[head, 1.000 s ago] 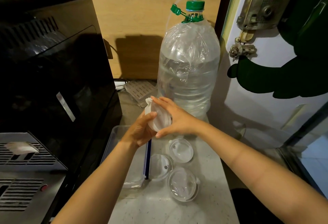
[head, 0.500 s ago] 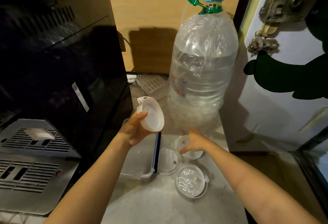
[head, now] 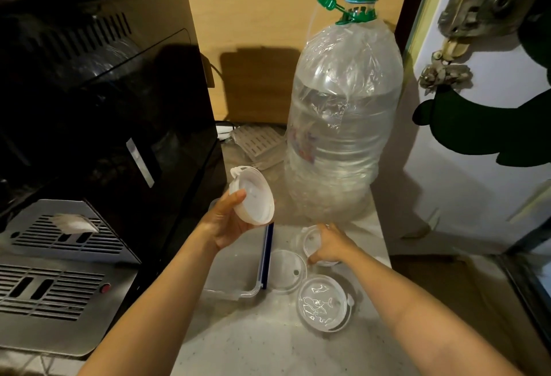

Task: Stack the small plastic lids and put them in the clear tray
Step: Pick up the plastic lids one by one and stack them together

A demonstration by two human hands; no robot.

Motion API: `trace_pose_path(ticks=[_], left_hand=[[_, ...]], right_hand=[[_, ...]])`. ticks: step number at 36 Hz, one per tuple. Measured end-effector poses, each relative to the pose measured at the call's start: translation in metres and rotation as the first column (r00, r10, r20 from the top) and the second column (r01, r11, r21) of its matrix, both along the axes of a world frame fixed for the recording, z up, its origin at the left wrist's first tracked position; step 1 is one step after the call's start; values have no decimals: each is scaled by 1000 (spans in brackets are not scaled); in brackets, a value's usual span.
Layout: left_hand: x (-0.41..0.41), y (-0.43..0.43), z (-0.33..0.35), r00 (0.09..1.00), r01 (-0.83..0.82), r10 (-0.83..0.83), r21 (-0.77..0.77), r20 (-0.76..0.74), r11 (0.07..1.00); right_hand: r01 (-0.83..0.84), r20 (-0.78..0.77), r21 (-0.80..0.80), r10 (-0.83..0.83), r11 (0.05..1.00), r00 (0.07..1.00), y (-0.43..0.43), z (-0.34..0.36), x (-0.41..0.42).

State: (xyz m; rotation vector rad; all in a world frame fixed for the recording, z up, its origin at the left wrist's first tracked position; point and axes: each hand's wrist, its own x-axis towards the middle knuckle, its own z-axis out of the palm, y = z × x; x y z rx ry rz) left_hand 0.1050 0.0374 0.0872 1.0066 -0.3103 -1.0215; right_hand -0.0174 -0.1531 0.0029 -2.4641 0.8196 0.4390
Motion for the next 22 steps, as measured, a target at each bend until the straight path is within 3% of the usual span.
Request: trace_pose_path(ticks=[11,22], left_hand=[[-7,-8,4,1000,17,-17,-12,-11,1000],[-17,-27,11,996,67,-70,-50,-47,997]], right_hand=[[38,220,34,-45,999,974,-21,57,-1],[-118,527,134,30,984,849,-5,153,-14]])
